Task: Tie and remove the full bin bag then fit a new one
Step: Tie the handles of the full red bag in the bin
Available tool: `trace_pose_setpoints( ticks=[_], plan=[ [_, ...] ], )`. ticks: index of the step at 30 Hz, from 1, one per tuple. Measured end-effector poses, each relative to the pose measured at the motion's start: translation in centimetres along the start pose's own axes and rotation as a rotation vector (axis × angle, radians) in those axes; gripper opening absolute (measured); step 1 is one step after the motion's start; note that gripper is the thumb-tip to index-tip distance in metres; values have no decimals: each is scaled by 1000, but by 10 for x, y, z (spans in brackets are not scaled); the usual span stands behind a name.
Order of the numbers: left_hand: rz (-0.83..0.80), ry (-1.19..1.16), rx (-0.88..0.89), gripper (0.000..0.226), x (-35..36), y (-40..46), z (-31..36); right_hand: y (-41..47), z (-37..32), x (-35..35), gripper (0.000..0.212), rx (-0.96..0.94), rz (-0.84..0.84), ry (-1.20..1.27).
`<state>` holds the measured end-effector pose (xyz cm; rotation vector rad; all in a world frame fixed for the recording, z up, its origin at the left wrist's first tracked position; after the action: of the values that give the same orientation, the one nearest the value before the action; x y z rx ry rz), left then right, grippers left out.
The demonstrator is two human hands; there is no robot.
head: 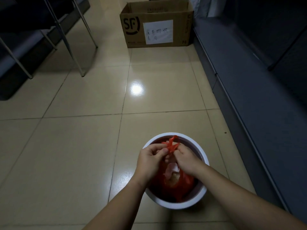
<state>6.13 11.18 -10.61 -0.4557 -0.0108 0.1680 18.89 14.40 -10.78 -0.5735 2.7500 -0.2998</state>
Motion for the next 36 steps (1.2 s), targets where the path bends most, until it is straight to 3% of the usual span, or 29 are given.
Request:
trace_pose_setpoints(
  ticks=[2, 6, 9, 15, 17, 21, 24, 28, 30, 33, 36],
  plan=[
    [10, -43, -71, 25, 5, -1, -10, -3, 1, -1, 34, -2, 16, -18],
    [2, -7, -144, 41, 13, 3, -23, -4, 3, -6, 63, -12, 76, 9],
    [-60, -23, -121, 23, 23, 0, -16, -6, -6, -6, 70, -78, 26, -139],
    [36, -130, -113, 8, 23, -7, -9, 2, -19, -2, 61, -174, -101, -429],
    [68, -121, -80, 11, 22, -7, -7, 5, -19, -5, 58, -196, -69, -399],
    [141, -15, -95, 21, 13, -3, -8, 3, -7, -23, 76, -201, 137, -251],
    [132, -71, -238, 28, 10, 1, -18, -11, -10, -28, 64, -348, 263, -373],
    [34, -149, -354, 29, 14, 2, -23, -16, -9, -9, 42, -496, 219, -568],
    [-2, -53, -324, 31, 11, 6, -22, -11, -8, -4, 30, -489, 209, -586],
    [-7, 285, -167, 23, 3, 14, -5, -6, -13, -4, 16, -426, 154, -543],
    [15, 568, 4, 17, 2, 15, 14, -5, -7, -4, 28, -286, 62, -405]
  ],
)
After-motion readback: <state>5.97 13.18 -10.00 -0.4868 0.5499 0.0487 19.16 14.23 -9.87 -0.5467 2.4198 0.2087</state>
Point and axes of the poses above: each hand's wrist, its own y-axis towards the middle knuckle, its own x-axis out of the palm, z = x × y, the point moved 10 cm from there along y, towards the middle knuckle, and after that the axes turned 6 degrees about -x, right-handed, at the moved point
